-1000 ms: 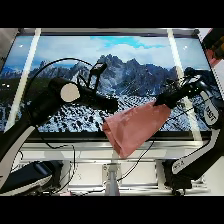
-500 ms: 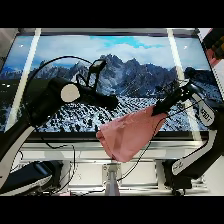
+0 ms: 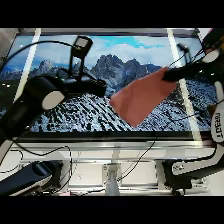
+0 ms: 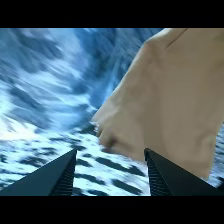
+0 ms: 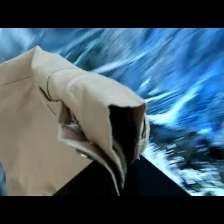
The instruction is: Fold the clothes and pants, and hang the long-sleeved shirts on hangers.
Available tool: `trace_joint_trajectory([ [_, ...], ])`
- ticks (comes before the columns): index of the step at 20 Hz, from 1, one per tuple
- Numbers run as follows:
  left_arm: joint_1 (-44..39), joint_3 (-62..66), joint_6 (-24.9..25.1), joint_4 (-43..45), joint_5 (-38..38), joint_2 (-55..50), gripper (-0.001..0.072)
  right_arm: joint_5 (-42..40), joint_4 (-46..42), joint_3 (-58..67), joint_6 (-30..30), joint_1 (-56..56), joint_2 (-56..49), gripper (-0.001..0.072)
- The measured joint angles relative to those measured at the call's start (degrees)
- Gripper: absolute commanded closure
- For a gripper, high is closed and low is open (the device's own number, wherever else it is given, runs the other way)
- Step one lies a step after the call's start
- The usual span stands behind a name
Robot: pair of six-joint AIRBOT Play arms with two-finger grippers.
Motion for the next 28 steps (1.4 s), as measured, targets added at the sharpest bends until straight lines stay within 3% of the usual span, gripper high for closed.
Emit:
trace_joint_trajectory([
  [5, 0.0, 0.0, 0.2, 9.9, 0.4, 5.6, 0.0212, -5.0, -9.0, 5.8, 14.6, -9.4, 4.3, 0.0691],
  [11, 0.0, 0.0, 0.2, 15.6, 0.6, 9.6, 0.0212, -4.8, -14.4, 7.3, 30.0, -27.7, 8.5, 0.0692],
  [19, 0.0, 0.0, 0.2, 17.0, 0.6, 10.3, 0.0212, 11.3, -30.3, 7.3, 38.3, -47.9, 11.0, 0.0691],
  [24, 0.0, 0.0, 0.2, 17.3, 0.6, 10.3, 0.0212, 18.2, -39.3, 4.8, 40.0, -56.3, 11.4, 0.069],
  [25, 0.0, 0.0, 0.2, 17.3, 0.6, 10.3, 0.0212, 18.8, -40.2, 4.1, 40.2, -57.9, 11.4, 0.0639],
  [26, 0.0, 0.0, 0.2, 17.3, 0.6, 10.3, 0.0212, 19.1, -41.1, 3.3, 40.4, -59.3, 11.4, 0.0473],
  [27, 0.0, 0.0, 0.2, 17.3, 0.6, 10.1, 0.0212, 19.5, -41.8, 2.6, 40.4, -60.6, 11.5, 0.0171],
  [28, 0.0, 0.0, 0.2, 17.3, 0.7, 10.1, 0.0212, 19.5, -42.0, 1.9, 40.5, -61.6, 11.5, 0.0014],
])
